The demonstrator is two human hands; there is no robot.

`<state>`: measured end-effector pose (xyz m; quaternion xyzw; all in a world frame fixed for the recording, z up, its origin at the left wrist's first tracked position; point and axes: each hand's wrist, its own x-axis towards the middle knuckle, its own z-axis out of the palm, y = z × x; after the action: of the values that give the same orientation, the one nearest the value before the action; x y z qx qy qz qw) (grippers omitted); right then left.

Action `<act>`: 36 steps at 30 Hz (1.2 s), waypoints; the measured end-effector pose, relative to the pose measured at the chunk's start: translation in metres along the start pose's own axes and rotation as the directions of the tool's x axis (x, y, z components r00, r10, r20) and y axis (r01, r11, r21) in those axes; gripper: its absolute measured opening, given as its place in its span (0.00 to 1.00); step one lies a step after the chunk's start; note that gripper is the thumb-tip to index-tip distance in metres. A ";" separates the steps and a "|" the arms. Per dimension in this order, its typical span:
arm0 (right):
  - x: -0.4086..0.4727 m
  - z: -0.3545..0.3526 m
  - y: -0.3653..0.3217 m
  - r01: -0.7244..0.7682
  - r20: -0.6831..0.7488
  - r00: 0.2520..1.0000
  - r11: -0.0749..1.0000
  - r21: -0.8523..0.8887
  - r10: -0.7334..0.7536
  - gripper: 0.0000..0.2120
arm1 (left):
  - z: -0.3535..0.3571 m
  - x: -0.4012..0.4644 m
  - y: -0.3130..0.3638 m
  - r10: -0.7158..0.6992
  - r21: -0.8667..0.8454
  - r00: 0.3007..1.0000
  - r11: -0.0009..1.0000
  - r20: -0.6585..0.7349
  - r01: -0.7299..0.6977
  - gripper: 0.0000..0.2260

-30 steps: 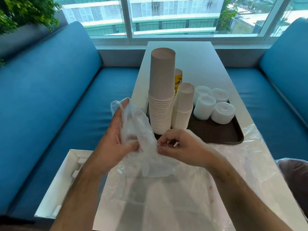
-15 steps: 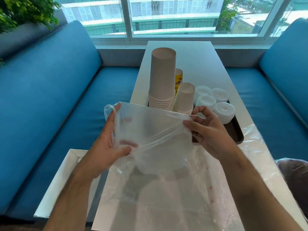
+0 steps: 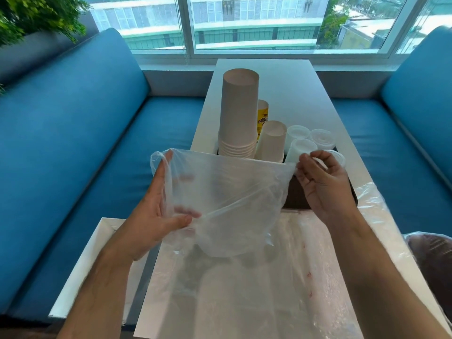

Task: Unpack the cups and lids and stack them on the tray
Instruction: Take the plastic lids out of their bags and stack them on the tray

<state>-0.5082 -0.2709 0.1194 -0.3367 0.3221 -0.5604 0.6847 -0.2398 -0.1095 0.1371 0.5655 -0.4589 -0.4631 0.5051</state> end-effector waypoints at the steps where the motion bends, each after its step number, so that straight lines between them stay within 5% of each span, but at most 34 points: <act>1: -0.001 -0.001 0.000 0.006 -0.003 1.000 1.000 -0.025 -0.006 0.07 | 0.000 0.001 0.000 -0.002 -0.019 1.000 1.000 -0.013 0.001 0.51; 4: -0.011 -0.004 0.004 -0.042 0.091 0.994 0.991 -0.130 0.054 0.11 | 0.001 0.004 -0.001 0.001 -0.062 0.999 0.998 -0.039 -0.003 0.51; 9: -0.027 0.001 0.018 0.001 0.458 0.873 0.939 -0.343 0.167 0.24 | 0.004 0.013 -0.002 -0.013 -0.124 0.999 0.992 -0.044 0.007 0.51; 14: -0.022 0.010 0.011 0.011 0.413 0.899 0.937 -0.349 0.143 0.30 | 0.008 0.018 -0.004 -0.015 -0.165 1.000 0.986 0.004 0.016 0.51; 23: -0.004 -0.016 -0.020 -0.030 0.469 0.831 0.866 -0.500 0.299 0.49 | -0.021 0.012 -0.012 -0.077 -0.183 0.996 0.980 0.045 0.084 0.54; 29: -0.003 -0.019 -0.019 -0.014 0.503 0.815 0.877 -0.481 0.289 0.55 | -0.014 0.008 -0.018 -0.099 -0.377 0.994 0.919 0.052 0.112 0.26; 32: -0.004 -0.019 -0.015 -0.020 0.535 0.784 0.875 -0.483 0.314 0.56 | -0.003 0.009 -0.029 -0.109 -0.283 0.990 0.950 0.087 0.129 0.32; 36: -0.002 -0.024 -0.022 -0.031 0.529 0.766 0.842 -0.538 0.366 0.57 | -0.005 0.008 -0.033 -0.128 -0.280 0.991 0.951 0.028 0.130 0.27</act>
<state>-0.5405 -0.2741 0.1242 -0.6272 0.2508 -0.2387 0.6977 -0.2322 -0.1147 0.1041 0.5147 -0.3529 -0.5582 0.5468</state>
